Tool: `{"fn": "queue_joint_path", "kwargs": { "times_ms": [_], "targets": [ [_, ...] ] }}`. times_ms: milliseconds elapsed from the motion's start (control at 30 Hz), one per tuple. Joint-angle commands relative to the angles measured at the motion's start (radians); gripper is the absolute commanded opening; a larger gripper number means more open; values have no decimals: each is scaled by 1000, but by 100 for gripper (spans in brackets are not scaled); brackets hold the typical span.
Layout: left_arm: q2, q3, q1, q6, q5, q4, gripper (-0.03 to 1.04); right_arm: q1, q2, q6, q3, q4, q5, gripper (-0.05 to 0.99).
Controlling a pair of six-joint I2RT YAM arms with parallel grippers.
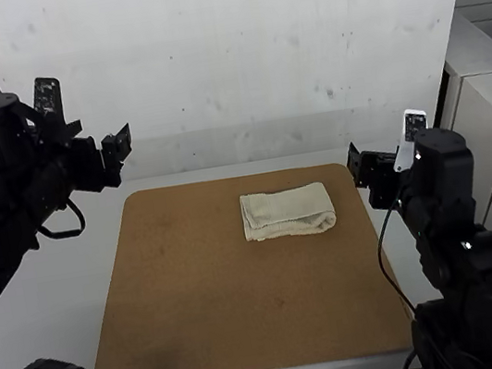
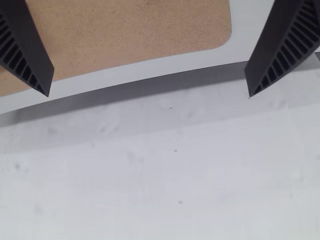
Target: Fold the towel.
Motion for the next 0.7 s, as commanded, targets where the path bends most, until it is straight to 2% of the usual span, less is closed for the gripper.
{"fn": "queue_joint_path", "kwargs": {
  "times_ms": [0, 67, 267, 367, 467, 600, 667],
  "targets": [
    [-65, 1, -8, 17, -21, -5, 99, -10, -138, -9, -24, -10, 5, 97],
    [-96, -3, -8, 15, -23, -20, 99, -50, -184, -10, -39, -26, -15, 97],
    [-172, -9, -8, 14, -37, -43, 98, -57, -270, -38, -64, -32, -6, 97],
    [-204, -7, -2, 14, -64, -46, 98, -60, -271, -40, -66, -26, -6, 97],
    [-232, -4, 69, 14, -69, -103, 98, -60, -270, -58, -67, -27, -6, 97],
    [-347, -9, 166, 14, -67, -133, 97, -60, -270, -61, -78, -12, -6, 97],
    [-402, -12, 221, -3, -55, -164, 97, -60, -270, -61, -92, 2, -7, 97]
  ]
}}
